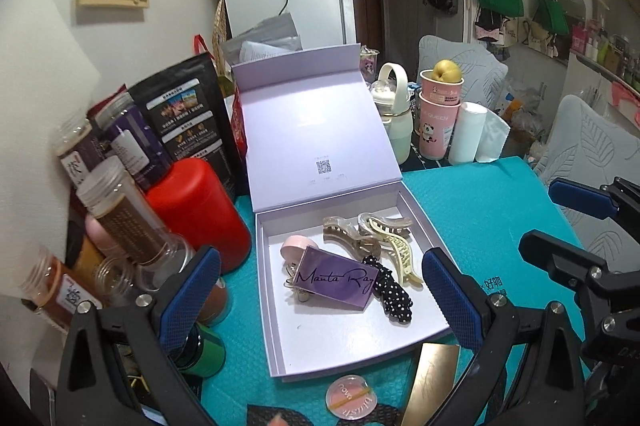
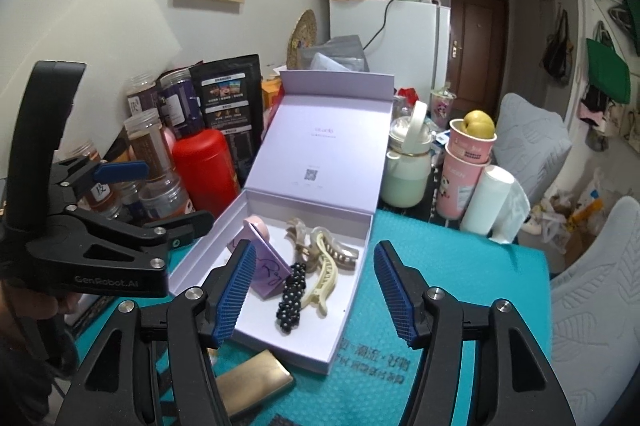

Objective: Organize rigid objects
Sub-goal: 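Withdraw both tools from the gift box toward the blush compact and gold case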

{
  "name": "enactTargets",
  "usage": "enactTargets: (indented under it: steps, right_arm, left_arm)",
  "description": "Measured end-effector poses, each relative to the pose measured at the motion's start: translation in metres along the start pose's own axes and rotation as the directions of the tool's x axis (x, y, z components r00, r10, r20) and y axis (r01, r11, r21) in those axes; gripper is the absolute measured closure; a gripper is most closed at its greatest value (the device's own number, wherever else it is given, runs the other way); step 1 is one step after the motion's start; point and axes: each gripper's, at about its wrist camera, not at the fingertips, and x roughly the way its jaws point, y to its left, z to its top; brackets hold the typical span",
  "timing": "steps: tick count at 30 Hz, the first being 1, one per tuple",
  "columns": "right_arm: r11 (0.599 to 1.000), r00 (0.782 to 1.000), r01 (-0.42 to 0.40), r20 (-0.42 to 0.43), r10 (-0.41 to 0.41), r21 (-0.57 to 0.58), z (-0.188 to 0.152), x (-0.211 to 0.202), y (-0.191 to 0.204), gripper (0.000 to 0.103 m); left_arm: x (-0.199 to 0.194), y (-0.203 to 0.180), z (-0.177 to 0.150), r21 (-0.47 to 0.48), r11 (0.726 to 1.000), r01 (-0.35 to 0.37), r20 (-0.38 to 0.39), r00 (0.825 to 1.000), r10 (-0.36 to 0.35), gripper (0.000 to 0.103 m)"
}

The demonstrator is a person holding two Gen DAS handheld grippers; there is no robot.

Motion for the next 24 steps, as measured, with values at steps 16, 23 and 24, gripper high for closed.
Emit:
enactTargets:
  steps: [16, 23, 24]
  right_arm:
    - [0.999, 1.0, -0.03, 0.012, 0.029, 0.02, -0.03, -0.039, 0.014, 0.039]
    - [0.996, 0.996, -0.083, -0.011, 0.083, 0.037, -0.053, -0.04, 0.019, 0.033]
    - [0.995, 0.996, -0.089, -0.014, 0.09, 0.04, -0.055, -0.039, 0.02, 0.033]
  left_arm:
    - [-0.044, 0.007, -0.035, -0.042, 0.999, 0.022, 0.025, 0.999, -0.021, 0.0]
    - [-0.045, 0.013, -0.052, -0.071, 0.997, 0.022, 0.018, 1.0, -0.02, 0.0]
    - [-0.043, 0.013, -0.055, -0.072, 0.997, 0.029, 0.011, 1.0, -0.028, 0.0]
